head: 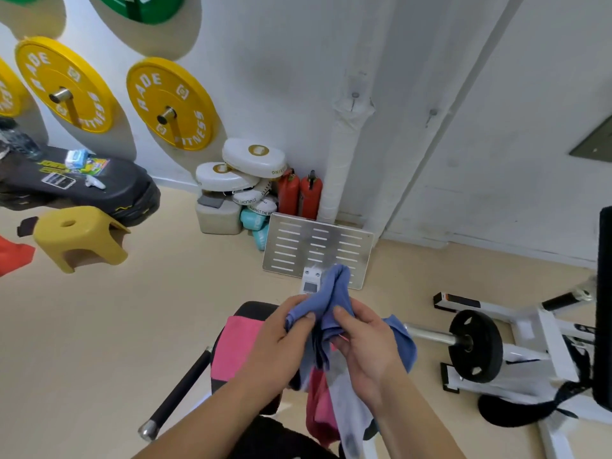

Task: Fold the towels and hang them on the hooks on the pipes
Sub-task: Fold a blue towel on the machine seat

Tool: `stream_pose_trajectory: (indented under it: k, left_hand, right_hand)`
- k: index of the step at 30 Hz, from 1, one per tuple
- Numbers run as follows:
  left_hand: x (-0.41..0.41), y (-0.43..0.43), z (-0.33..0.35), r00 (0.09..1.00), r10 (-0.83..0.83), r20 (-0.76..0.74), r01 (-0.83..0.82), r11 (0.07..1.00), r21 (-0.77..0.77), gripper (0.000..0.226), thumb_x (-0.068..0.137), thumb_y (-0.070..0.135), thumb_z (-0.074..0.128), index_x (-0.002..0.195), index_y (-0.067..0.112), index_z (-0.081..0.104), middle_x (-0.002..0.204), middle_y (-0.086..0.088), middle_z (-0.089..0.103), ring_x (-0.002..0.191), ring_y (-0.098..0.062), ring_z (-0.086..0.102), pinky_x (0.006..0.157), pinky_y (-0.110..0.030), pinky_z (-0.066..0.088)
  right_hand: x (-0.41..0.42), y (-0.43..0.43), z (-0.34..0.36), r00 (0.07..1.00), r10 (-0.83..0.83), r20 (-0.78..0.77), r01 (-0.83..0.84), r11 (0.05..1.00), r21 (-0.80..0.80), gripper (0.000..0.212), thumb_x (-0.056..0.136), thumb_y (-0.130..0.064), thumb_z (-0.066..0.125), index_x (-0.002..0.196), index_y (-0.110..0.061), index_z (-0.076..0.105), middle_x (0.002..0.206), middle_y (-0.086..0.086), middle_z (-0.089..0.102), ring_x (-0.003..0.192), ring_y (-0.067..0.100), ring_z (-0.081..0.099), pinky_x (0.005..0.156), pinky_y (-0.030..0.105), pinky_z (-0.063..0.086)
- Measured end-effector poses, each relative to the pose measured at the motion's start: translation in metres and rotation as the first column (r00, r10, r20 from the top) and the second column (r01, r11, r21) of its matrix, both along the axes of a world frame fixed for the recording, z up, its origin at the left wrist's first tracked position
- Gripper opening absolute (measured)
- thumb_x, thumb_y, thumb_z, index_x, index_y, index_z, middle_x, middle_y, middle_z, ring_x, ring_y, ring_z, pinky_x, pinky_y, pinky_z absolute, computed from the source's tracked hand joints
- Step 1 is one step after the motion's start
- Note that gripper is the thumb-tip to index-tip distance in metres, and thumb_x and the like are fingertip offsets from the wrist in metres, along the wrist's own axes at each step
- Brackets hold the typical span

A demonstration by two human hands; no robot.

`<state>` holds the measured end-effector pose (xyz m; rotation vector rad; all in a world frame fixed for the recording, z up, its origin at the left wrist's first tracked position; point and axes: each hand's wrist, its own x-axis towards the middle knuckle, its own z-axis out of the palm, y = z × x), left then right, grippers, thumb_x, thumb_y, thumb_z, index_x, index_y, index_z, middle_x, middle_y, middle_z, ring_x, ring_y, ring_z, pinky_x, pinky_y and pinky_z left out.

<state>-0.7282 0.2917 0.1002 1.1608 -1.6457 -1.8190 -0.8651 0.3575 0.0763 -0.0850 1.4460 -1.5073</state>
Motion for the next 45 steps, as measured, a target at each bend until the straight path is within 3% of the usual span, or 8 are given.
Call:
stream_pose_trajectory:
  k: [6,13,19,24,30,37,40,45]
  left_hand:
    - [0.017,-0.062,-0.008,0.948,0.275,0.158,-0.272,0.961,-0.042,0.017,0.102,0.022,0.051,0.095,0.031,0.064,0.090,0.006,0.067,0.084,-0.012,0.061,0.068,-0.026,0.047]
    - [0.023,-0.071,-0.010,0.995,-0.091,-0.042,0.093,0.995,0.047,0.028,0.105,0.018,0.055,0.119,0.035,0.072,0.099,0.015,0.079,0.094,0.001,0.073,0.077,-0.012,0.055]
    - [0.043,-0.078,-0.033,0.979,-0.137,-0.153,0.173,0.951,0.256,0.033,0.110,0.019,0.040,0.134,0.028,0.061,0.124,0.007,0.074,0.118,-0.004,0.067,0.095,-0.018,0.053]
    - [0.064,-0.087,-0.048,0.976,-0.190,-0.110,0.208,0.962,0.180,0.037,0.111,0.025,0.040,0.142,0.037,0.054,0.134,0.018,0.067,0.125,0.005,0.059,0.106,-0.018,0.045]
    - [0.082,-0.087,-0.058,0.985,-0.154,0.083,0.148,0.986,0.075,0.048,0.092,0.020,0.073,0.135,0.038,0.059,0.117,-0.003,0.055,0.100,0.009,0.062,0.086,-0.009,0.052]
    - [0.111,-0.094,-0.073,0.979,-0.138,0.152,0.126,0.988,0.086,0.026,0.098,0.019,0.061,0.119,0.032,0.068,0.100,0.009,0.075,0.091,-0.003,0.070,0.074,-0.016,0.053]
    - [0.123,-0.097,-0.069,0.986,-0.167,-0.002,0.163,0.960,0.227,0.034,0.100,0.003,0.057,0.120,0.026,0.071,0.101,0.005,0.077,0.090,-0.006,0.071,0.067,-0.015,0.053]
    - [0.135,-0.114,-0.104,0.990,-0.077,0.122,0.028,0.933,0.359,0.029,0.104,0.011,0.053,0.117,0.030,0.071,0.112,-0.001,0.078,0.109,-0.023,0.073,0.094,-0.043,0.059]
  right_hand:
    - [0.005,-0.032,-0.005,0.940,-0.043,-0.339,0.101,0.983,0.154,0.024,0.092,-0.002,0.065,0.111,-0.013,0.072,0.098,0.008,0.080,0.094,0.030,0.076,0.087,0.048,0.062]
    - [0.045,-0.067,0.005,0.957,0.014,-0.288,0.012,0.996,0.089,0.024,0.092,-0.009,0.074,0.115,-0.015,0.077,0.104,0.012,0.080,0.103,0.032,0.075,0.095,0.049,0.060]
    - [0.069,-0.074,0.005,0.898,0.093,-0.430,-0.024,0.986,0.165,0.016,0.097,-0.016,0.068,0.093,-0.025,0.080,0.083,-0.006,0.079,0.079,0.006,0.073,0.072,0.019,0.057]
    - [0.097,-0.073,-0.002,0.857,0.162,-0.489,-0.055,0.973,0.225,0.018,0.100,-0.015,0.063,0.097,-0.022,0.080,0.089,-0.002,0.079,0.085,0.009,0.074,0.075,0.020,0.059]
    - [0.108,-0.086,-0.019,0.977,0.126,-0.172,-0.074,0.957,0.281,0.046,0.105,-0.051,0.046,0.102,-0.021,0.081,0.102,0.004,0.081,0.100,0.022,0.077,0.098,0.043,0.058]
    - [0.090,-0.069,-0.044,0.940,0.247,-0.237,-0.166,0.934,0.316,0.026,0.096,-0.018,0.068,0.119,-0.031,0.066,0.123,0.001,0.069,0.112,0.016,0.067,0.091,0.034,0.056]
    - [0.077,-0.061,-0.059,0.950,0.306,0.059,-0.311,0.943,0.122,0.039,0.087,-0.017,0.074,0.126,-0.016,0.069,0.132,0.016,0.069,0.121,0.025,0.068,0.097,0.038,0.054]
    - [0.064,-0.052,-0.091,0.882,0.415,0.222,-0.444,0.891,0.097,0.046,0.087,-0.025,0.075,0.130,-0.011,0.069,0.135,0.015,0.069,0.129,0.034,0.063,0.116,0.059,0.041]
